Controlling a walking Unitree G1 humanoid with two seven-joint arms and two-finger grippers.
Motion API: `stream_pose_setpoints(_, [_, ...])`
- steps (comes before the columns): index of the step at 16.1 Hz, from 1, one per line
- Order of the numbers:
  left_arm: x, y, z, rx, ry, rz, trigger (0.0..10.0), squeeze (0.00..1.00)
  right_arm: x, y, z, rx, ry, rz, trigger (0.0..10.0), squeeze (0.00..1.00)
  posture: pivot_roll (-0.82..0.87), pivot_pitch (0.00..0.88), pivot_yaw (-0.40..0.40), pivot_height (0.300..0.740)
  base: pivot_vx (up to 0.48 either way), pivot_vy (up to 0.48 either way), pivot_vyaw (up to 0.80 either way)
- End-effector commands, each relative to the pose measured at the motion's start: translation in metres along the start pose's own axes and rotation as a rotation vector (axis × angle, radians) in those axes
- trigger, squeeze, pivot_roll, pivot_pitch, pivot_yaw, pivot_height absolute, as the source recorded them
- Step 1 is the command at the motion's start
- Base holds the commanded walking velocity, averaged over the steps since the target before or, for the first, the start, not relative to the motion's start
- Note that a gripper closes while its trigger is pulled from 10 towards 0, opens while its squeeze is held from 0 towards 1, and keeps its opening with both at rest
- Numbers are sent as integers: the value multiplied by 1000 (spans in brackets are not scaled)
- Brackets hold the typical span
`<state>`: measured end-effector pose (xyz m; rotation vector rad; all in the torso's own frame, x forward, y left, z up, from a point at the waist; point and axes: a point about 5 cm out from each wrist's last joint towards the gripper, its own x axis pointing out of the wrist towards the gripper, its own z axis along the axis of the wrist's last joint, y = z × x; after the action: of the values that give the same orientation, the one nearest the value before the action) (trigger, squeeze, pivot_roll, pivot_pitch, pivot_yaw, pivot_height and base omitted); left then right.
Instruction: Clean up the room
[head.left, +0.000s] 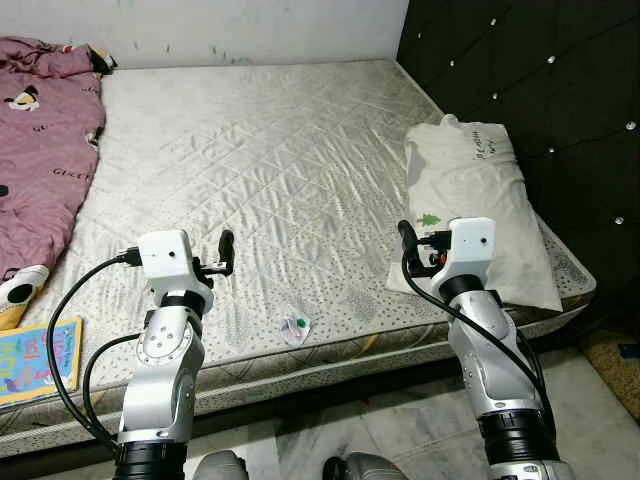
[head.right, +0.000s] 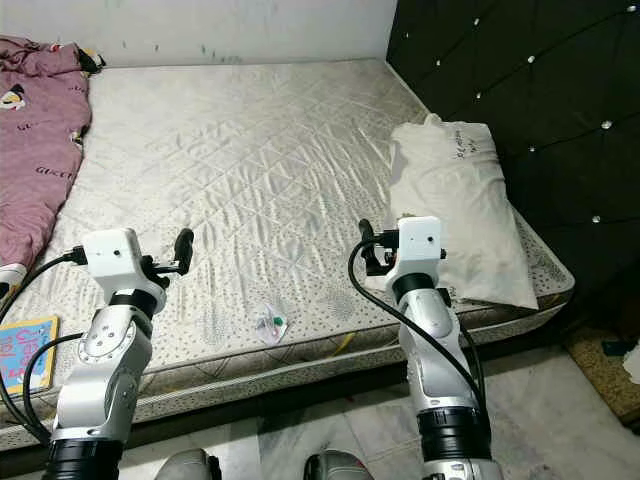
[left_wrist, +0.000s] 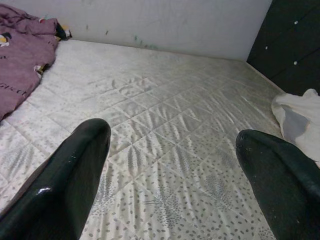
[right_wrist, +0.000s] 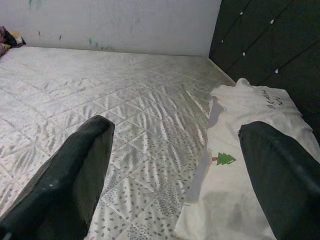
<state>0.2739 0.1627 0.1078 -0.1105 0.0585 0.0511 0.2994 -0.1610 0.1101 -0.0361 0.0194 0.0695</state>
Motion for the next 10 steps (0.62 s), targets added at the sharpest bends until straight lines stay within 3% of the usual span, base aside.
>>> stream_pose_setpoints(1, [-1,-1,2,-4,-3,-3,10000,0,-1,-1,5,-4,-15,0,10000,0,26,32,-54,740,0,0,0])
stream_pose_setpoints(10, [0,-6,3,-15,-8,-31,10000,0,1,-2,6,-22,-14,-7,10000,0,16,18,-54,740,0,0,0])
